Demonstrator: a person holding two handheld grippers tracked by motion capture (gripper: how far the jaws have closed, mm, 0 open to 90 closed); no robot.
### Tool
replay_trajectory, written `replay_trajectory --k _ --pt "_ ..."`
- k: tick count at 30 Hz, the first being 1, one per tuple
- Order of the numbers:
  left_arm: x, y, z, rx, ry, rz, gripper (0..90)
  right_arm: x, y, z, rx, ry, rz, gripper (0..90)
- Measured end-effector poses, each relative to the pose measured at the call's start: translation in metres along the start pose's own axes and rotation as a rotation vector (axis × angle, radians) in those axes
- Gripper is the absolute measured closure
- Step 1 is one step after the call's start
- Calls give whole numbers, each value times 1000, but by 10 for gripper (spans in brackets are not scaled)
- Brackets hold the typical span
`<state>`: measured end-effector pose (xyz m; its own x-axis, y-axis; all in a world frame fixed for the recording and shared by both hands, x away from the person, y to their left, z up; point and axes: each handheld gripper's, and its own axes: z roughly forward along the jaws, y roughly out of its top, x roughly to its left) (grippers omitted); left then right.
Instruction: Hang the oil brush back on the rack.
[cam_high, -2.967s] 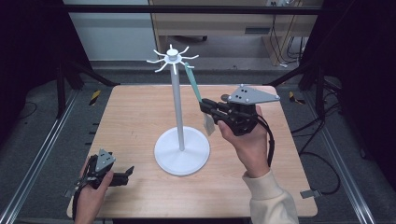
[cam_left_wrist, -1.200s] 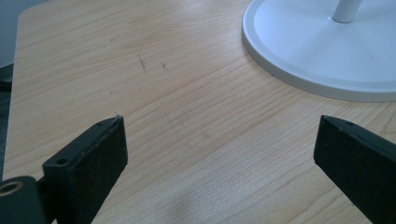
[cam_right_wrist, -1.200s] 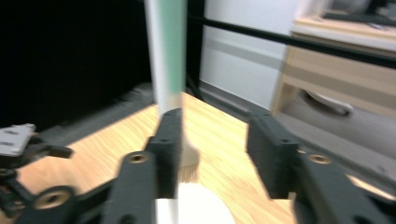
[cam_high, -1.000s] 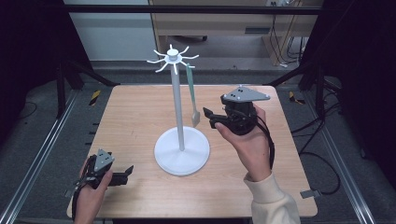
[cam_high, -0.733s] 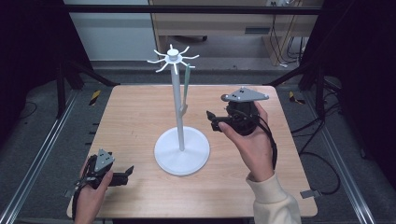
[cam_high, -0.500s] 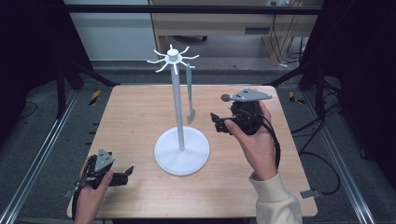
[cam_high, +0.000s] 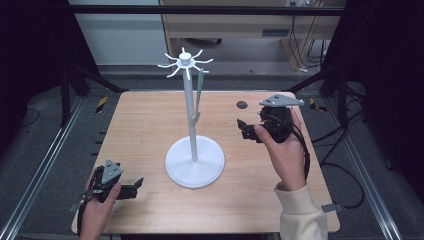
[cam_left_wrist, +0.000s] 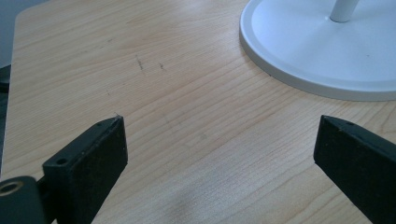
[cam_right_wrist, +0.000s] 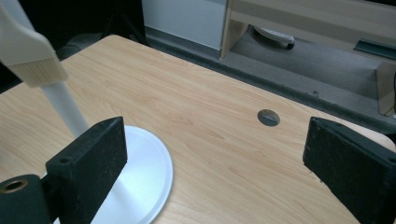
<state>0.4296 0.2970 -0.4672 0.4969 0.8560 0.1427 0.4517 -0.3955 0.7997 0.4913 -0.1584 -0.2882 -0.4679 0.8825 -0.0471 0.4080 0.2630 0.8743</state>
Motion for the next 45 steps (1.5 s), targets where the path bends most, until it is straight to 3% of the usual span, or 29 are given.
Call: replay_trajectory --k 14,35,45 --pt "0 0 -1 -3 5 -1 24 -27 -14 -1 3 -60 37 94" --pt "1 0 -1 -1 4 -6 24 -61 -57 27 53 -94 92 107" --pt "1 0 -1 0 -2 -5 24 -67 -73 41 81 -123 87 107"
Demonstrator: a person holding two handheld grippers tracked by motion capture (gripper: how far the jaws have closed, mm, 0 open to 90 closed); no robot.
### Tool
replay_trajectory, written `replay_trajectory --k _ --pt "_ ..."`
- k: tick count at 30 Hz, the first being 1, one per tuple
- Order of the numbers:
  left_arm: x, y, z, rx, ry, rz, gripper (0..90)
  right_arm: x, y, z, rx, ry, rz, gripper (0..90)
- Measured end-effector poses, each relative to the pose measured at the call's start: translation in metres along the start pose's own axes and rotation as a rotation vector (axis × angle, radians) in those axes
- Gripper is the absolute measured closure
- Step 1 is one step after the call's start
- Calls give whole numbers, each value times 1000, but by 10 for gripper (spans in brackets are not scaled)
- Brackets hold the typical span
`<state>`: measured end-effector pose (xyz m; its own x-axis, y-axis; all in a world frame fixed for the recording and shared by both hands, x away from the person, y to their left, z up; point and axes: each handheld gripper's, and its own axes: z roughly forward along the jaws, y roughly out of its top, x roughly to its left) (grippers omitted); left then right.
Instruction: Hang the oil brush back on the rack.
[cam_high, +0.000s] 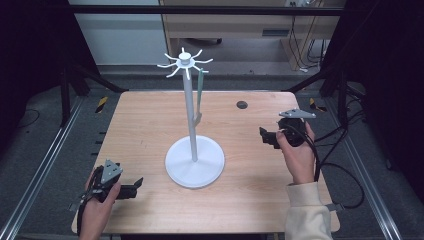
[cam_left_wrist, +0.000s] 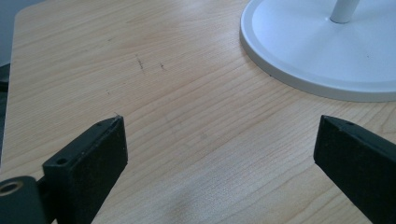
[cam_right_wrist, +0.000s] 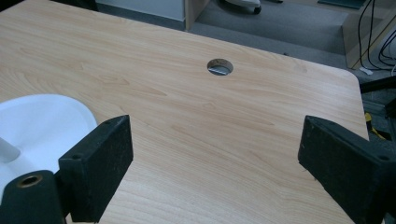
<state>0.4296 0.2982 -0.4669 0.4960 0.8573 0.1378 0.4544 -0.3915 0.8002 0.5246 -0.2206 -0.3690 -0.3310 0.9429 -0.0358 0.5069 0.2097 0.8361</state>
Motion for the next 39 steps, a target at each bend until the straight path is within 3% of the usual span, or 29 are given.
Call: replay_trajectory --k 9,18,27,29,39 --pt "1 0 -1 -7 9 -2 24 -3 -16 17 54 22 23 105" --pt "2 0 -1 -7 14 -3 24 0 -31 35 59 52 17 108" --pt "3 -1 -1 -4 19 -11 24 12 -45 55 74 79 28 118" --pt "3 -2 -1 -7 22 -11 24 15 -48 60 66 67 9 123" --pt "3 -2 0 -1 32 0 24 30 -60 78 74 97 -11 126"
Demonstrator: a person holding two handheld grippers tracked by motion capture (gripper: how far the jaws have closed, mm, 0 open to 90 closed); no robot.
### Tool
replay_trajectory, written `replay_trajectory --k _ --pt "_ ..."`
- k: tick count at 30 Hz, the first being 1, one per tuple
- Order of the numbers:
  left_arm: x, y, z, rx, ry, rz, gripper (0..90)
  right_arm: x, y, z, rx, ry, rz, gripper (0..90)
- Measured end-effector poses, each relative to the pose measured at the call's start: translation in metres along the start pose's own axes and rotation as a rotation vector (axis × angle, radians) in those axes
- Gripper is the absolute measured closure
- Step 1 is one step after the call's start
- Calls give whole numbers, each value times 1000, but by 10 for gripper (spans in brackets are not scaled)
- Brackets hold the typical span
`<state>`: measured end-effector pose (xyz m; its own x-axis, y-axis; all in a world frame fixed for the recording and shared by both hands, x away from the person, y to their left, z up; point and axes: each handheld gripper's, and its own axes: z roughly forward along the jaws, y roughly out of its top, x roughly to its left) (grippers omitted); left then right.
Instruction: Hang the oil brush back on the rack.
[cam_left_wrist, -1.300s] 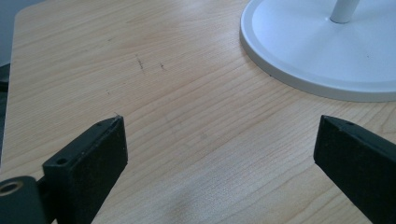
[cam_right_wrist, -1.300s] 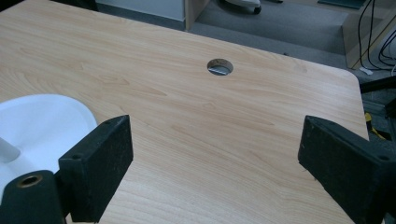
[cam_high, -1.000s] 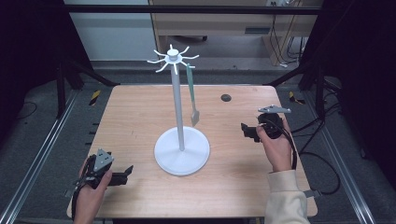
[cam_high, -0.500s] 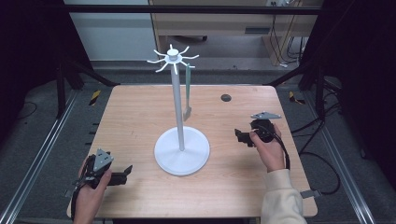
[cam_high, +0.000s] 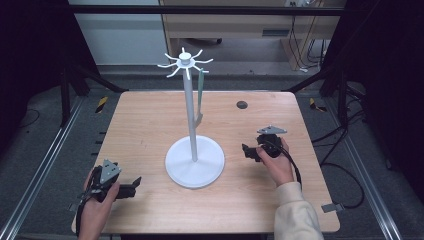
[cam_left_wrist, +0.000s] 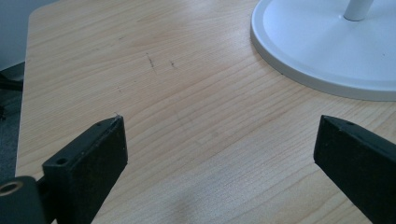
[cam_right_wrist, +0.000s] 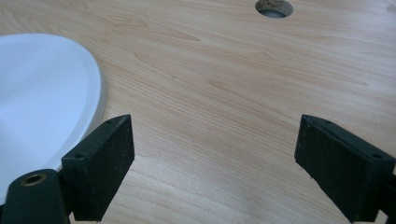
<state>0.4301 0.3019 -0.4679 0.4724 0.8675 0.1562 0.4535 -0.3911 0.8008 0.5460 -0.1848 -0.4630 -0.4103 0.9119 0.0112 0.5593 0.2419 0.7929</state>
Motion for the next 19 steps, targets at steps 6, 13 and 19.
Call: replay_trajectory --k 6,13,19 --pt "0 0 0 6 -4 2 24 7 -5 10 3 16 -8 139" --pt "-1 0 0 3 -2 -1 24 17 -10 19 2 33 -19 143" --pt "0 0 0 4 -4 2 24 22 -11 22 16 46 -28 142"
